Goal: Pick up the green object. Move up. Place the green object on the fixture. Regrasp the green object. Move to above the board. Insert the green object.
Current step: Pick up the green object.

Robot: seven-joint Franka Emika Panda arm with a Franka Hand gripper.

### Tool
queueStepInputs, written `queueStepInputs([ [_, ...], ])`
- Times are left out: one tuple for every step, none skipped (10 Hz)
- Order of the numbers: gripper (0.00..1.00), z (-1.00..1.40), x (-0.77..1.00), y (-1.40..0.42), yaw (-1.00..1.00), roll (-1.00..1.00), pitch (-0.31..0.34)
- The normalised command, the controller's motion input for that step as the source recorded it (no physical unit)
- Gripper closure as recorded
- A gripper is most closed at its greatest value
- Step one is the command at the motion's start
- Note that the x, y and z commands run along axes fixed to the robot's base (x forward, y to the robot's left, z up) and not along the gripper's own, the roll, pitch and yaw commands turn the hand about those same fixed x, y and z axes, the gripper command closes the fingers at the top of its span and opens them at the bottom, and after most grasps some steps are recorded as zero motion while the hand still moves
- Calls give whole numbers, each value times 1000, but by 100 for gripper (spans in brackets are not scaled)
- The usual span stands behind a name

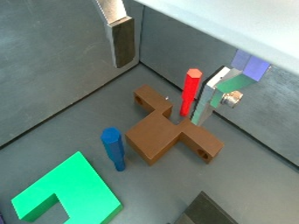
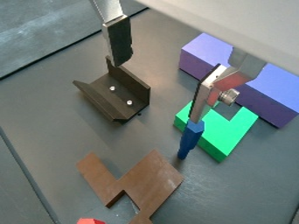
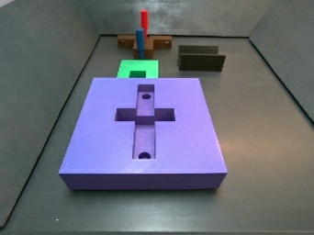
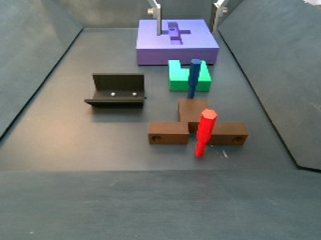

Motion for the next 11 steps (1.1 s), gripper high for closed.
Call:
queueStepInputs([
  [0,-3,0,-37,0,0,0],
  [0,0,94,0,-14,-14,11],
  [0,-266,380,-94,-77,-63,0],
  [0,-363,434,-763,-43,-10,0],
  [0,-357,517,-937,0,17,29],
  [0,-246,420,-977,0,64,30],
  [0,-57,160,-1000,0,89,0],
  [0,-457,0,-880,0,131,-83],
  [0,-689,-200,-926,91,177,-157],
  [0,-626,-40,-823,63,234,-127],
  [0,-583,0,-517,74,200,-144],
])
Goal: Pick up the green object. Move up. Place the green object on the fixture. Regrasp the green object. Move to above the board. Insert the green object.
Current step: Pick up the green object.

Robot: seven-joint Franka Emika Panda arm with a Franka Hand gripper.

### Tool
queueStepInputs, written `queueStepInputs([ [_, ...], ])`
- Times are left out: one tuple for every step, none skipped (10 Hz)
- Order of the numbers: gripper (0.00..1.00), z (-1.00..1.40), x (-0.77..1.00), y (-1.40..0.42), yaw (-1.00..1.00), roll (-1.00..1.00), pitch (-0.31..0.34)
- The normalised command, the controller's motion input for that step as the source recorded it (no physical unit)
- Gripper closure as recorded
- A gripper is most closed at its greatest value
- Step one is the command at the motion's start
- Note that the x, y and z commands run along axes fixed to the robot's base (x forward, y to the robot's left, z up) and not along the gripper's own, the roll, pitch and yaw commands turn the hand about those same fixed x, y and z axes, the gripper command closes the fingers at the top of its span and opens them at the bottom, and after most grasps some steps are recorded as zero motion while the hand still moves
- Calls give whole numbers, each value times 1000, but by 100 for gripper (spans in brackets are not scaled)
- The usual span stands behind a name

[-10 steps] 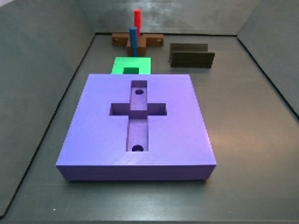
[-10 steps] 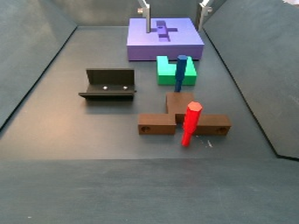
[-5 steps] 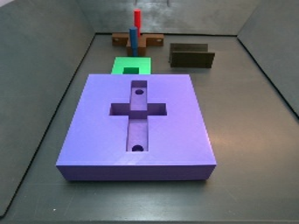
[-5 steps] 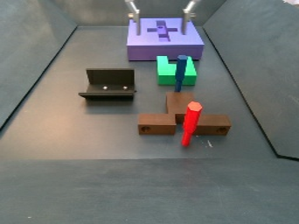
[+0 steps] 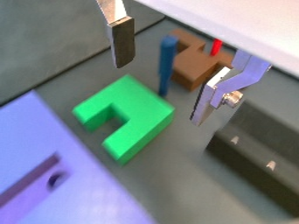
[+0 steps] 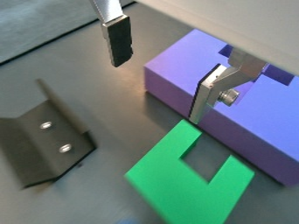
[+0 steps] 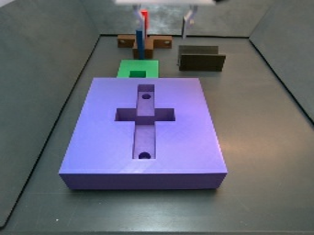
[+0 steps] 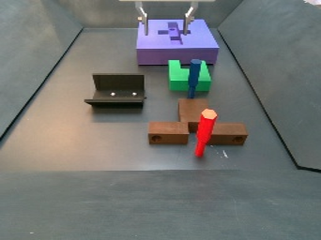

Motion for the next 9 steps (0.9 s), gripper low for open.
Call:
queueStepInputs([
  [0,-603,0,-189,20,170,-170],
  [0,-603,0,-6,117,173,-160],
  [0,-520,0,-166,171,199,-139],
  [0,-411,-194,-317,186,163,-161],
  [0,-189,-257,-354,34,13,-197],
  [0,-197,-183,-300,14,36,-177],
  [0,-283,-69,-77,43,33,-156],
  [0,-280,34,11,69,26,-90],
  [0,-220,9,49,86,96,-57],
])
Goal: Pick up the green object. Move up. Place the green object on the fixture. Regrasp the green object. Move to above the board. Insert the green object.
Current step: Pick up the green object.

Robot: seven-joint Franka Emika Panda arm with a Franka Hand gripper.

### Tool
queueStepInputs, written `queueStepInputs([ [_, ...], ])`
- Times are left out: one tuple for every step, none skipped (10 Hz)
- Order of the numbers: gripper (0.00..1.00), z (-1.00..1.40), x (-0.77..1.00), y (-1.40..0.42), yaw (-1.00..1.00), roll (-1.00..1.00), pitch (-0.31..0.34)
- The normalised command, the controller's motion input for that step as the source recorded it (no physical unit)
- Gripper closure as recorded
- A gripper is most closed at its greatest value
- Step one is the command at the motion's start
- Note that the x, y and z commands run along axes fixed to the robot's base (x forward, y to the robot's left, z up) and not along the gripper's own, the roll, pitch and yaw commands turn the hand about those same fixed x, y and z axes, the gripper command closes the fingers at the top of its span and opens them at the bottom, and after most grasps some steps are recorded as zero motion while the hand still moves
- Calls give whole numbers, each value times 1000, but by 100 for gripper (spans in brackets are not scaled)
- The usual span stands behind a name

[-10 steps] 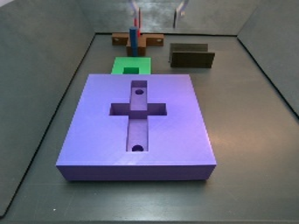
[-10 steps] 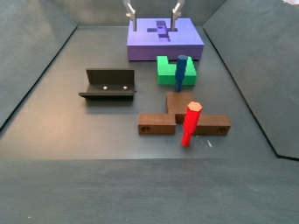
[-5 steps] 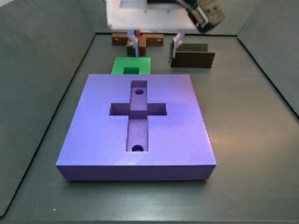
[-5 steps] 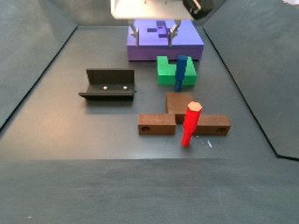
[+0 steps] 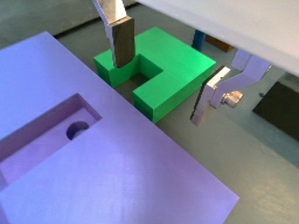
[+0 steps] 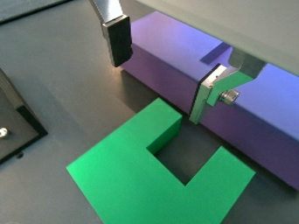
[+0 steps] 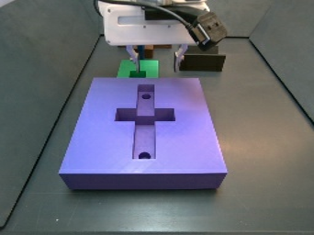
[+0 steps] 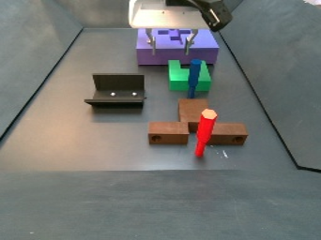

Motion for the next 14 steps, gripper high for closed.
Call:
queueStepInputs([
  [0,-243,0,0,106,184,-44],
  [0,-243,0,0,111,229,-44],
  [0,-266,0,0,80,207,-51],
  [0,-283,0,49,34,181,-40],
  [0,-306,0,34,17,133,-46],
  [0,-269,0,69,0,121,-40],
  [0,-226,0,23,0,111,-40],
  [0,-231,0,0,0,114,-54],
  [0,-211,0,0,0,101,-63],
  [0,-209,0,0,0,77,-76],
  [0,-200,0,0,-29,59,-64],
  [0,-86,0,0,-63,36,-34],
  [0,0,0,0,-77,16,-11],
  [0,0,0,0,-151,7,0],
])
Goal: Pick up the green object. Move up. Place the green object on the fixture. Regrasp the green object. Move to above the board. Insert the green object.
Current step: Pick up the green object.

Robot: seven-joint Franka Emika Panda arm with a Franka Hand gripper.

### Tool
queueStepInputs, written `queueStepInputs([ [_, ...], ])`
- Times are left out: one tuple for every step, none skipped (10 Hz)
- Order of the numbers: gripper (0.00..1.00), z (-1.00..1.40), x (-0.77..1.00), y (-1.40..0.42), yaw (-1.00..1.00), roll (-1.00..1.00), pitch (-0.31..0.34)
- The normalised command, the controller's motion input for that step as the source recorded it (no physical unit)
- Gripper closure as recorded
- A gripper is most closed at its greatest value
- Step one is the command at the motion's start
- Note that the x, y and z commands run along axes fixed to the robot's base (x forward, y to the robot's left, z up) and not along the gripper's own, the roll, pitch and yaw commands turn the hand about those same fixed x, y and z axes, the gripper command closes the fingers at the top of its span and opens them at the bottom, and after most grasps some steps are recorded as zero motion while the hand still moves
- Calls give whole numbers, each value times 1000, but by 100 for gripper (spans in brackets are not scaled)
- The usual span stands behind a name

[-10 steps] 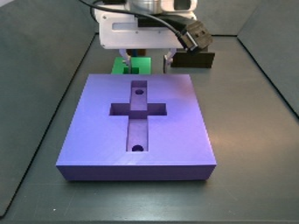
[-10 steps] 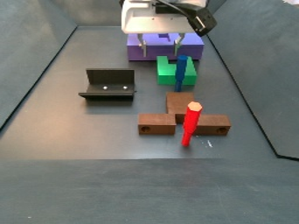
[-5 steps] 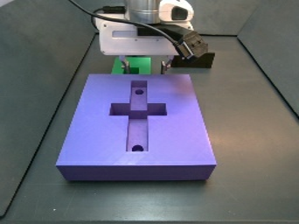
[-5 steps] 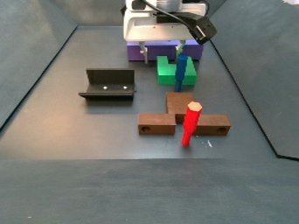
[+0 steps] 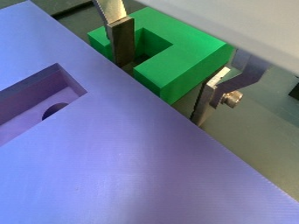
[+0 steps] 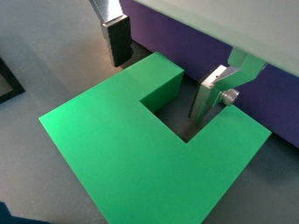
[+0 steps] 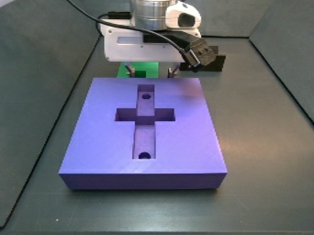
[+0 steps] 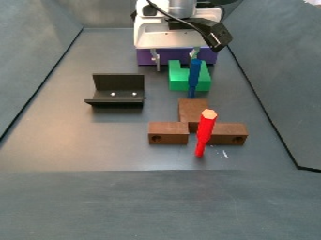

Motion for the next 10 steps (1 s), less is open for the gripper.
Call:
queueStepInputs([
  [0,-34,0,0,-140,19,0],
  [0,0,0,0,0,0,0],
  [100,0,0,0,0,0,0],
  [100,0,0,0,0,0,0],
  [100,0,0,0,0,0,0],
  [100,0,0,0,0,0,0],
  [100,0,0,0,0,0,0],
  [100,0,0,0,0,0,0],
  [100,0,0,0,0,0,0],
  [100,0,0,0,0,0,0],
])
